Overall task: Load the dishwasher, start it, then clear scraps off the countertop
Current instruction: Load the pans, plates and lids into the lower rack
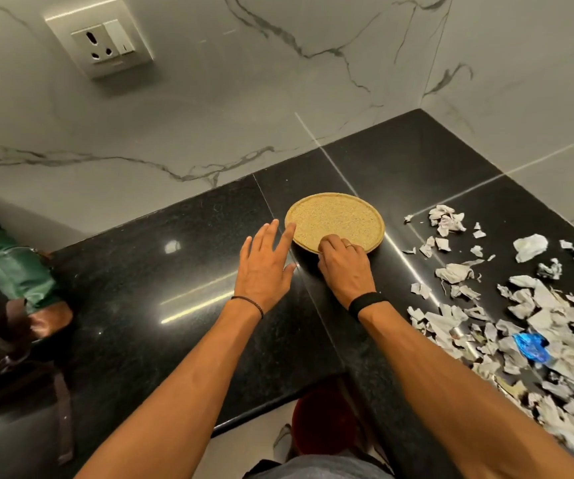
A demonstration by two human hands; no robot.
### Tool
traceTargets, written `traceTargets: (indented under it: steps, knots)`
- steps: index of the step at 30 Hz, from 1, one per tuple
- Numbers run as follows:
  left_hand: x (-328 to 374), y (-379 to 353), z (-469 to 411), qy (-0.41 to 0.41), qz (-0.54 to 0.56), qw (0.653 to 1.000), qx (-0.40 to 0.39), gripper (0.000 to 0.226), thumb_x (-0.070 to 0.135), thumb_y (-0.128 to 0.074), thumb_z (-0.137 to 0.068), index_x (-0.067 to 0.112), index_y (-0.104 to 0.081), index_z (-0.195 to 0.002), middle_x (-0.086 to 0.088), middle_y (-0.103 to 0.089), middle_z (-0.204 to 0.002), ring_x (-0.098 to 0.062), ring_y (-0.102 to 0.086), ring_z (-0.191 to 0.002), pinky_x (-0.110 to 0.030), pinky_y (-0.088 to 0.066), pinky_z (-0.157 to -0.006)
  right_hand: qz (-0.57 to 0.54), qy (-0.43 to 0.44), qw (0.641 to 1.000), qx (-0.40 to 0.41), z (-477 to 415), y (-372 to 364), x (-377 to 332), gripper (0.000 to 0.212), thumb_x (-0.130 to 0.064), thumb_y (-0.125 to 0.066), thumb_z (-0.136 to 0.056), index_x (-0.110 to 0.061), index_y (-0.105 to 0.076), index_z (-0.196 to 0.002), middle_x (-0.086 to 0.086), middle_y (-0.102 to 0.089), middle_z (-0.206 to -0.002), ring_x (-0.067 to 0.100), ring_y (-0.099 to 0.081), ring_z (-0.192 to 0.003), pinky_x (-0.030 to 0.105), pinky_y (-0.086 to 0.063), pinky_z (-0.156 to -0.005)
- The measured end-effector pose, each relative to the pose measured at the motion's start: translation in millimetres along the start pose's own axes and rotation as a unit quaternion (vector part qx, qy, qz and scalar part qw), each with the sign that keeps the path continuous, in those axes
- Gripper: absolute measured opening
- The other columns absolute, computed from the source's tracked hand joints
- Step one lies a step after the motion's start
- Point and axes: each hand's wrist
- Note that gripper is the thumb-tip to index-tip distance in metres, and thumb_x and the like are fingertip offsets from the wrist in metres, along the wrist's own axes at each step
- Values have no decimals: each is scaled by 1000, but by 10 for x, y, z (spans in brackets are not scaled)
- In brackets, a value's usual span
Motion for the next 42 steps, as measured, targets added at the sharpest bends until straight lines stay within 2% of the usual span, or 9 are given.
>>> traceTargets:
  steps: [4, 9, 14, 23, 27, 32, 36, 38, 42]
  knots:
    - [73, 78, -170, -15, 1, 1000, -13, 94, 29, -71, -91, 32, -8, -162, -7, -13, -168, -30, -9, -155, -55, -31, -118, -34, 7, 995, 90, 53, 283, 41, 14, -20, -59, -94, -12, -62, -106, 6, -62, -113, 25, -62, -88, 39, -47, -69]
    - [233, 178, -379, -67, 30, 997, -8, 78, 15, -66, -93, 38, -27, -157, 1, -27, -165, -29, -12, -155, -58, -35, -115, -85, 10, 986, 142, 257, 585, -9, 16, -20, -52, -97, -12, -61, -107, 4, -62, -112, 24, -62, -90, 40, -50, -71]
    - [358, 234, -424, -105, 54, 993, -14, 44, 6, -59, -94, 26, -65, -133, 4, -62, -139, -23, -37, -146, -49, -31, -116, -139, -14, 982, 124, 439, 701, 39, 20, -26, -50, -97, -14, -59, -110, 2, -60, -114, 23, -59, -100, 41, -50, -80]
    - [824, 528, -441, -223, 132, 965, 23, 31, 9, -70, -90, 20, -74, -119, -7, -69, -126, -27, -55, -129, -44, -43, -107, -56, -144, 983, 98, 705, 1171, 150, 60, -25, -71, -81, -22, -49, -136, 2, -53, -134, 23, -53, -122, 42, -47, -98]
    - [1069, 647, -380, -333, 170, 927, 16, 23, 10, -71, -90, 16, -77, -111, -11, -71, -115, -31, -62, -114, -43, -50, -95, -2, -231, 967, 102, 939, 1425, 58, 77, -16, -71, -76, -23, -42, -146, 3, -49, -143, 27, -47, -133, 45, -42, -107]
    - [1339, 660, -148, -448, 212, 868, -2, 20, 24, -76, -90, 18, -78, -108, -8, -73, -107, -30, -65, -106, -41, -54, -88, 52, -341, 931, 115, 1471, 1606, -113, 84, -30, -78, -82, -23, -33, -153, 5, -45, -149, 27, -43, -138, 46, -40, -111]
    - [1579, 616, 200, -534, 233, 813, -25, 20, 23, -78, -88, 18, -79, -107, -7, -74, -104, -30, -66, -104, -38, -52, -85, 84, -417, 897, 125, 2052, 1757, -341, 62, -32, -68, -90, -23, -45, -146, 4, -53, -144, 25, -48, -133, 44, -40, -107]
    - [1720, 577, 397, -559, 241, 792, -43, 20, 24, -78, -88, 19, -79, -107, -6, -74, -106, -29, -66, -108, -39, -52, -87, 94, -450, 881, 114, 2357, 1820, -460, 41, -34, -63, -93, -24, -60, -133, 4, -65, -128, 26, -58, -120, 42, -45, -99]
    - [2057, 549, 892, -628, 234, 738, -78, 20, 17, -76, -89, 15, -77, -109, -8, -74, -111, -33, -51, -133, -42, -41, -110, 122, -517, 841, 102, 2956, 1948, -795, 29, -39, -54, -96, -30, -69, -120, 4, -74, -99, 30, -68, -92, 38, -50, -77]
Point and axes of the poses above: each hand's wrist, its own z-axis away from the middle knuckle, its own y-axis out of the back of the hand, x = y × z
